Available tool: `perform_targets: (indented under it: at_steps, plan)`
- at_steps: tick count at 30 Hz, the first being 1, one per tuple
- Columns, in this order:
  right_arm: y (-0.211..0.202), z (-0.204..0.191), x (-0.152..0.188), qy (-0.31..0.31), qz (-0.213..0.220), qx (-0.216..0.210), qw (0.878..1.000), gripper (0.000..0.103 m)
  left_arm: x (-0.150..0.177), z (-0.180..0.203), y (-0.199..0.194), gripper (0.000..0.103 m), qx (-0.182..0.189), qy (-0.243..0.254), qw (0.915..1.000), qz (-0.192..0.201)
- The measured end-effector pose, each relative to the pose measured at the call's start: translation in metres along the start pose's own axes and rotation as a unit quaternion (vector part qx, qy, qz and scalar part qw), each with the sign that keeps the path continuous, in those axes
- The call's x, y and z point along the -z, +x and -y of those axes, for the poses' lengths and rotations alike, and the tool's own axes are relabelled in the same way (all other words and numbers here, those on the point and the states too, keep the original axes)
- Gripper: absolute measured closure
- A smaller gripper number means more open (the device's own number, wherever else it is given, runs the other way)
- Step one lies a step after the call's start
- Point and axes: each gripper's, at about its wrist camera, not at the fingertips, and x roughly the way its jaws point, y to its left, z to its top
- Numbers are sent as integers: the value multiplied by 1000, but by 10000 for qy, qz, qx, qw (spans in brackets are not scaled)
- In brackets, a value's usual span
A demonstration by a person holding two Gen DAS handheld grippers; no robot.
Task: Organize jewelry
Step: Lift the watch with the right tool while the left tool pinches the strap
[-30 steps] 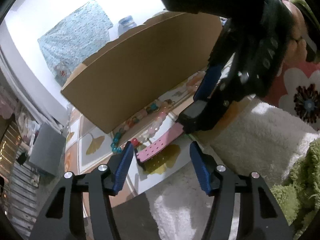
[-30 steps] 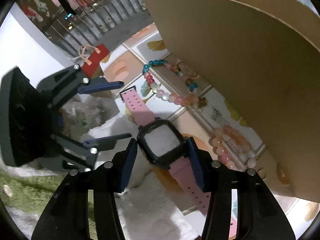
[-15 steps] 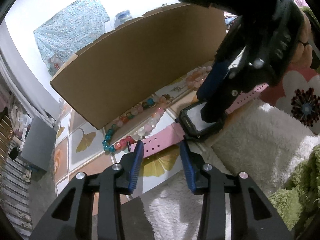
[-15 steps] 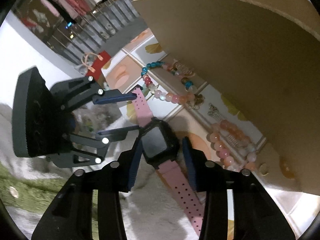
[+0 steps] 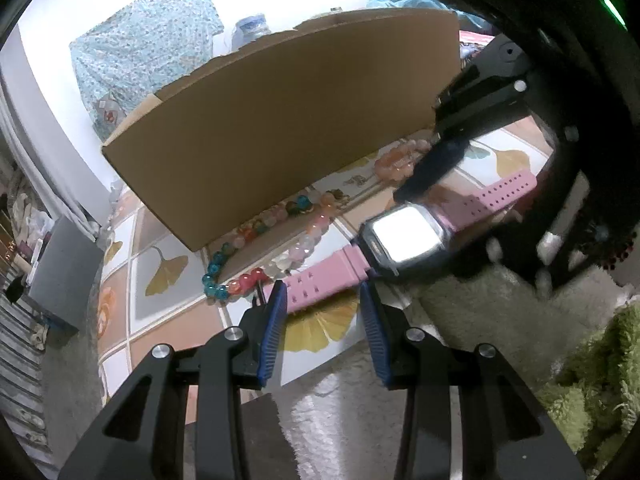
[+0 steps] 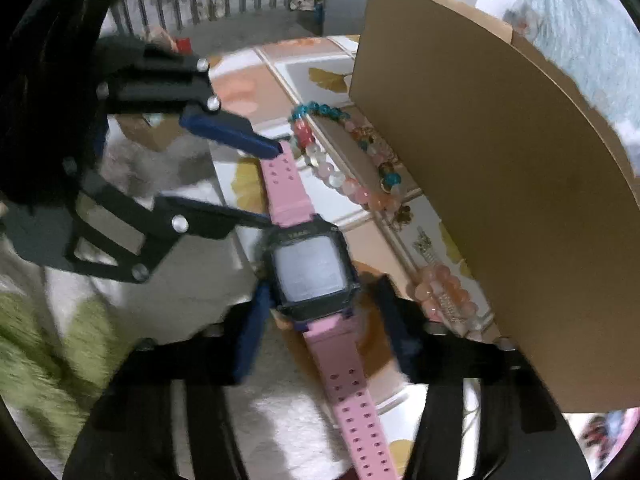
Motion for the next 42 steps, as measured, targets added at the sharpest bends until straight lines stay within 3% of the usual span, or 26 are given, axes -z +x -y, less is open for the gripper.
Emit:
perform_targets:
  at_steps: [4,9,14,29,41,42]
  plan:
    - [-4,28,3,542,-47,-702,9960,62,2,-5,1,66,-53,84,9999,-52]
    - [-5,51,5,947,-127,-1590,9826,62,1,2,1,66,-216,365,9991,5]
    - [-7,67,9,1219,-165,-2163,9686,62,0,11,4,63,-419,758,9962,35]
    - [-7,68,9,1113,-209,-2276,9672,62,-3,23,5,62,-686,1234,9900,-74]
    - [1,55,1,1031,-215,-2513,9622,62,-4,24,10,62,-674,1188,9906,-90]
    - [1,54,1,1037,-192,-2534,9616,62,-5,23,10,67,-619,1144,9915,-89]
